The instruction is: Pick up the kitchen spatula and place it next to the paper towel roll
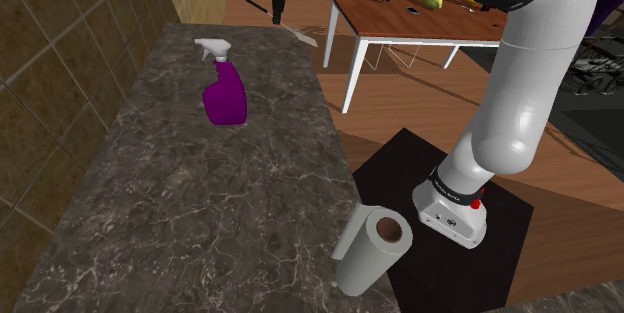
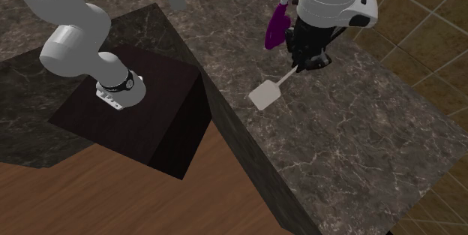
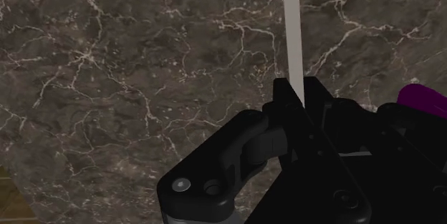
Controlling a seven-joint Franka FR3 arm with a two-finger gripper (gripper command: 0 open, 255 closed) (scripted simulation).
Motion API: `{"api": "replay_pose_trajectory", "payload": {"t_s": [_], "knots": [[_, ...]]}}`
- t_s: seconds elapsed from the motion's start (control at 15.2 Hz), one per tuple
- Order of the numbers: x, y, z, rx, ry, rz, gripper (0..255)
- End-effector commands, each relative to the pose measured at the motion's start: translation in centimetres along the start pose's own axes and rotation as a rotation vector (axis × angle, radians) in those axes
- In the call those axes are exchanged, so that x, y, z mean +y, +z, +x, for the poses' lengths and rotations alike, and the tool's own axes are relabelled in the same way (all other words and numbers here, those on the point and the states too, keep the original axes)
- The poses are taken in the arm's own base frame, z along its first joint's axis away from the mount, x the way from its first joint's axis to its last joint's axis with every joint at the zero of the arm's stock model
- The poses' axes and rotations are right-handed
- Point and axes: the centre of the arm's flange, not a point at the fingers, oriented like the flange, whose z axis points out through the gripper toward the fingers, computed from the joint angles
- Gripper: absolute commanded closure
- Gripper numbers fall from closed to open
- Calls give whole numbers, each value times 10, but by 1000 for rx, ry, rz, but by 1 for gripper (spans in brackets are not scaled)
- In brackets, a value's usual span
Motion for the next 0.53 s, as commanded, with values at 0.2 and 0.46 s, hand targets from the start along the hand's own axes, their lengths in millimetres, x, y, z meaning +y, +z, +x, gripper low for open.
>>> {"api": "replay_pose_trajectory", "payload": {"t_s": [0.2,0.46], "knots": [[1,-27,2,0,0,0,255],[1,-48,4,0,0,0,255]]}}
